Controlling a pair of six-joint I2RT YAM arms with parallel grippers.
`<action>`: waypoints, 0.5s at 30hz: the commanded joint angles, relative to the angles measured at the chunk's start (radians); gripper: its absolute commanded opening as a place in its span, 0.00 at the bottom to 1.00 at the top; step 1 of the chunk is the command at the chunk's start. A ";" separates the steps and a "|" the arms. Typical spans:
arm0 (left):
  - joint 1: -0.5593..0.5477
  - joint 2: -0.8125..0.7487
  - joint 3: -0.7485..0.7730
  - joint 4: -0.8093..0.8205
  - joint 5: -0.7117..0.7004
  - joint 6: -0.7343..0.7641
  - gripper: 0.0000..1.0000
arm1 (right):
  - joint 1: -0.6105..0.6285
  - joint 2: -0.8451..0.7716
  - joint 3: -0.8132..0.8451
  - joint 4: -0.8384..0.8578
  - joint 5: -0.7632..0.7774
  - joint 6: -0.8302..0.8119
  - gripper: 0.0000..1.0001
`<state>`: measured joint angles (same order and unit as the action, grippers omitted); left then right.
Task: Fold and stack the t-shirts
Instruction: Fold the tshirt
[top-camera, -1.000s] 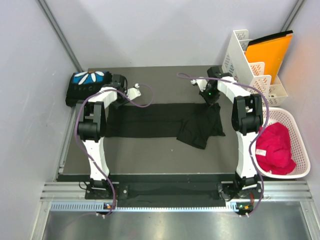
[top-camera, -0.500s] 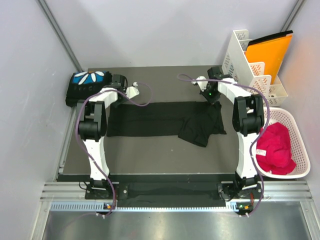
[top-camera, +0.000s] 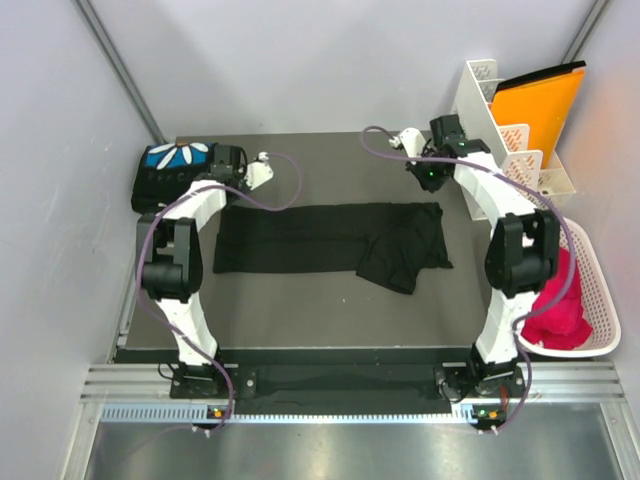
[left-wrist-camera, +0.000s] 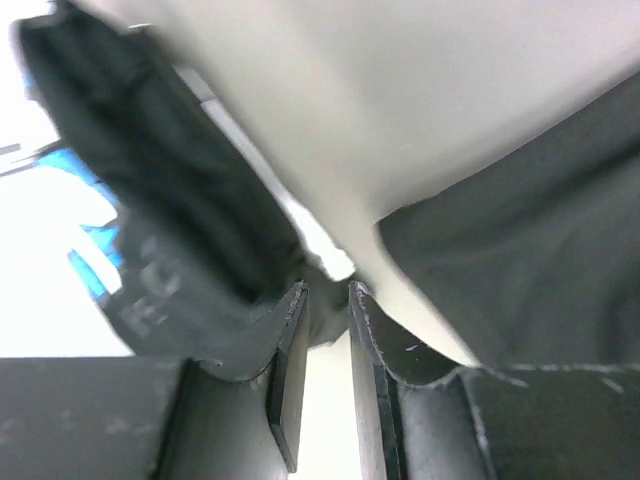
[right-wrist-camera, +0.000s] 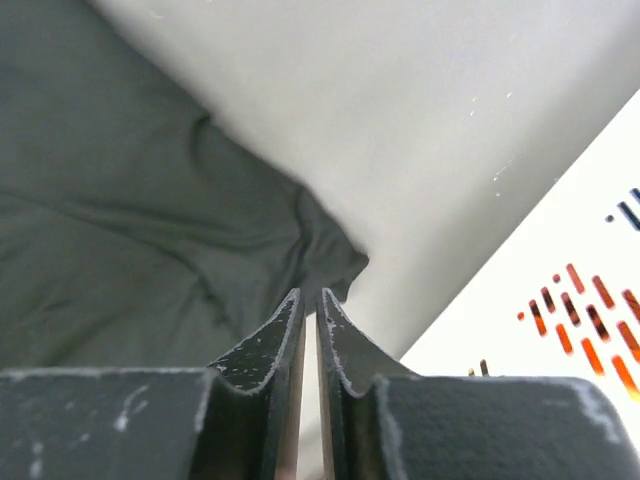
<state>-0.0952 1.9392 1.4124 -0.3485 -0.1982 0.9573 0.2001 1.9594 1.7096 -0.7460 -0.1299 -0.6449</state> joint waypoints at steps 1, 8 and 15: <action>-0.012 -0.138 -0.038 0.025 0.040 -0.040 0.29 | 0.036 -0.126 -0.082 -0.012 -0.066 -0.012 0.15; -0.035 -0.293 -0.053 -0.107 0.105 -0.049 0.40 | 0.088 -0.198 -0.218 -0.088 -0.174 -0.084 0.34; -0.047 -0.375 -0.139 -0.110 0.134 -0.043 0.41 | 0.211 -0.191 -0.287 -0.108 -0.198 -0.094 0.05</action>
<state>-0.1341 1.6154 1.3197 -0.4332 -0.1024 0.9249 0.3420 1.7943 1.4353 -0.8402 -0.2775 -0.7185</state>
